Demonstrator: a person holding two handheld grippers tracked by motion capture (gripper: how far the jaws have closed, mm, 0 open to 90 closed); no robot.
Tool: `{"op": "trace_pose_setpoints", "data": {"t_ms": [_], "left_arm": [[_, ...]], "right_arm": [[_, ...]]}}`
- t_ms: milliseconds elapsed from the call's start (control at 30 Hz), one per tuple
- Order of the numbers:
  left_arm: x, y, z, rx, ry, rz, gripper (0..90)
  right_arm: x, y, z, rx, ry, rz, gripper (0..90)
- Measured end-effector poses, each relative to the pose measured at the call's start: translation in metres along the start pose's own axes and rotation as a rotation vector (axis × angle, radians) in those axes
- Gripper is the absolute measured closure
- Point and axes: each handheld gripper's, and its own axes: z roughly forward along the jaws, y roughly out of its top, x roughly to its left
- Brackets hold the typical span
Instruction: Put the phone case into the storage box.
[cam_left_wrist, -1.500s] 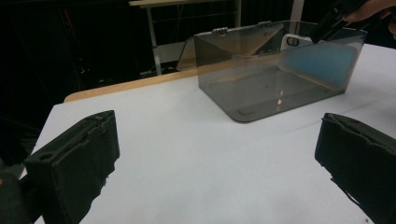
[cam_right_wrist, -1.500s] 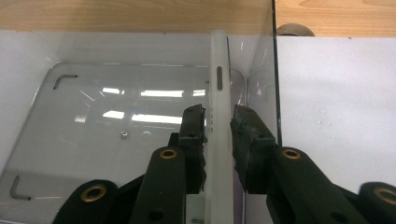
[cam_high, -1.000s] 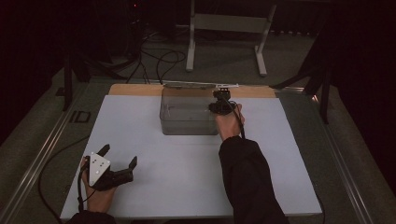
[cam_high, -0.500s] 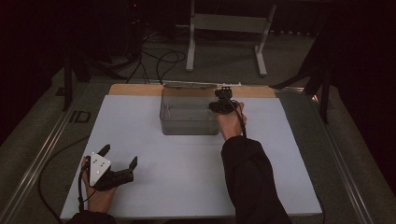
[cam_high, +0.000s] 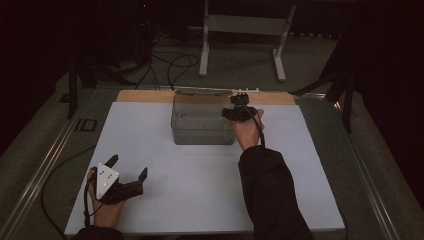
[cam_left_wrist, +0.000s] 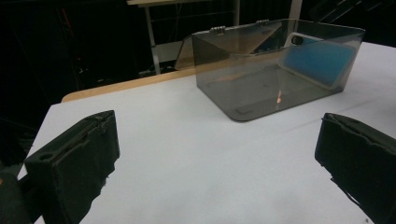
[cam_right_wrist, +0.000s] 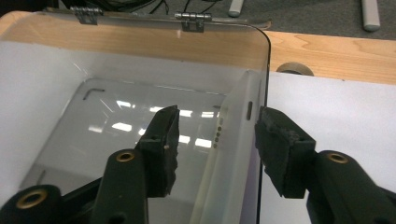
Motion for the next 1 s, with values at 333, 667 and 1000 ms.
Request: {"op": "trace_pose_setpoints", "data": {"t_ms": [333,667,1000], "left_arm": [[-0.0001,-0.0001,0.0001,0.000,0.000,0.000,0.7],[-0.0002,0.0000,0.0000,0.000,0.000,0.002,0.7],[-0.0005,-0.0002,0.0004,0.001,0.000,0.001,0.7]], "right_arm": [[-0.0006,-0.0007,0.0013,0.025,0.015,0.008,36.2],[-0.0014,-0.0002,-0.0025,0.010,0.047,0.018,24.2],[-0.0015,-0.0027,-0.0075,-0.033,0.068,-0.001,15.9]]}}
